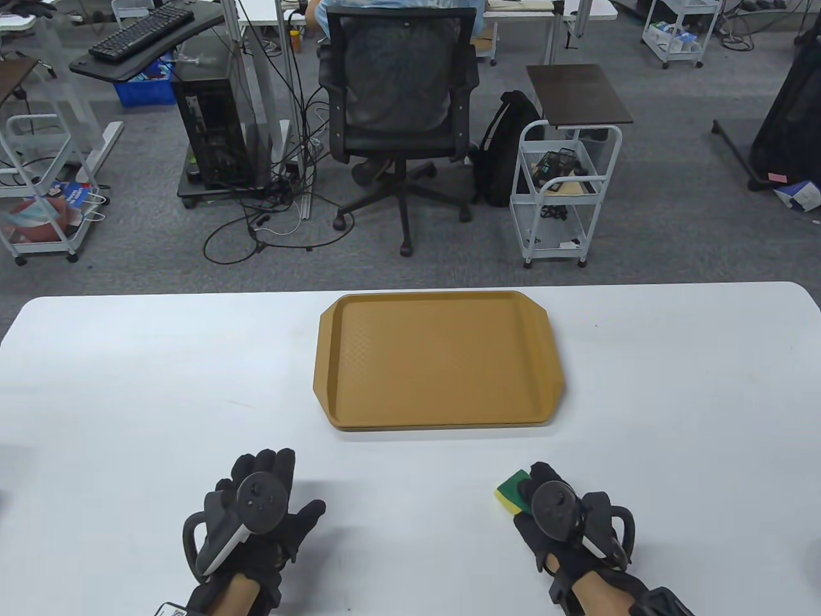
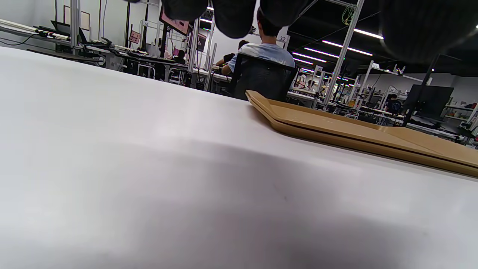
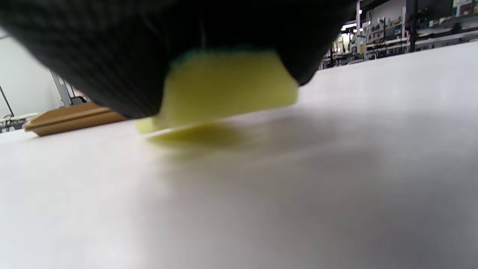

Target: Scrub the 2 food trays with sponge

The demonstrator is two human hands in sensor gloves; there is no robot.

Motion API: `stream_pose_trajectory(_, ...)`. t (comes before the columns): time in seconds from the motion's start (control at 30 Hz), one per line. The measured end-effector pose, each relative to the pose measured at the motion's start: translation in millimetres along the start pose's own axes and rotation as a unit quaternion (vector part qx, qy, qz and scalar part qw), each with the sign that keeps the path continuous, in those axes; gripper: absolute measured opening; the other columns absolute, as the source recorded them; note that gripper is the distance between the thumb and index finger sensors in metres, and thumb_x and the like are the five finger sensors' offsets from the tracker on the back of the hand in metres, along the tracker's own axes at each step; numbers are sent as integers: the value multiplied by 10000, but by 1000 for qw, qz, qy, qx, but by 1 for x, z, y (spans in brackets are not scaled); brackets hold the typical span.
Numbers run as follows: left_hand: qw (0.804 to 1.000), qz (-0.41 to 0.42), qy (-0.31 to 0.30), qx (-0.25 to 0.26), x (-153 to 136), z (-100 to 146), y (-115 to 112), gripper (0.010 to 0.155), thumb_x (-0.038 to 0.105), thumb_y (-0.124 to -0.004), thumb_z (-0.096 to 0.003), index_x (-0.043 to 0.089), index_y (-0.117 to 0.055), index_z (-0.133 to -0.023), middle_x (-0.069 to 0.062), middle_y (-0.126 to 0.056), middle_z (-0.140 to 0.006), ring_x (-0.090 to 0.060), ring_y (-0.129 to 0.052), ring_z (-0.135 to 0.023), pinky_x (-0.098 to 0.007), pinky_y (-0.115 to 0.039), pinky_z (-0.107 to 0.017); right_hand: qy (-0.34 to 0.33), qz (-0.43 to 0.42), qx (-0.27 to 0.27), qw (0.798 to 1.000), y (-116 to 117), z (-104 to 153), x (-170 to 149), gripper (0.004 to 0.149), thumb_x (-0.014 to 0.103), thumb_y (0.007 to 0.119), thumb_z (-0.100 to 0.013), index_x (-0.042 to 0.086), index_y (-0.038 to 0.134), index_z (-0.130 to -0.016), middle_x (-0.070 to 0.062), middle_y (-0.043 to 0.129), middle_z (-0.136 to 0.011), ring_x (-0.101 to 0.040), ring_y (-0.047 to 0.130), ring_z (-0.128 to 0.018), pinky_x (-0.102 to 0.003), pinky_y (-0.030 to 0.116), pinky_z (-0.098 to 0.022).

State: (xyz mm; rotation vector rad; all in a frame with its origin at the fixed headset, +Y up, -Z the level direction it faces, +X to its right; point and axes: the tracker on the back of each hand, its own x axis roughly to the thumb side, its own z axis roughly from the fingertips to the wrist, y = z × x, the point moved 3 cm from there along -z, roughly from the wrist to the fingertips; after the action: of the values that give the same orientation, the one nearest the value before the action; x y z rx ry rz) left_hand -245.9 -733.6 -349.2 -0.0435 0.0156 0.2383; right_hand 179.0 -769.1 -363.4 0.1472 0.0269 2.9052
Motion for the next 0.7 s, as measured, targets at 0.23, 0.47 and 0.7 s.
stream_pose_trajectory(0.23,1000,-4,-2,-3,-3,-1,-1,909,729,-743,-389,323,-449,-1147,-56,-448,-1208,-439,-415,-1141,-677,-396,-774,5,-13,40,999,-5,2,-3,561,464,896,-434,251,809,-945,-85,559,-1124,-379,673,-1012,-557,659,-736)
stream_pose_trajectory(0.47,1000,-2,1,-1,-5,-3,1,904,730,-741,-390,328,-451,-1146,-56,-450,-1208,-434,-417,-1143,-677,-397,-774,-1,-41,24,999,-16,9,-8,664,526,869,-421,276,703,-1014,-77,521,-1142,-400,588,-1044,-624,571,-753)
stream_pose_trajectory(0.7,1000,3,3,-2,-6,-4,2,906,730,-741,-390,325,-452,-1147,-57,-451,-1208,-436,-417,-1143,-677,-396,-774,-10,-69,-52,996,-48,27,-13,758,577,860,-403,265,625,-1052,-73,499,-1152,-404,532,-1067,-656,520,-761)
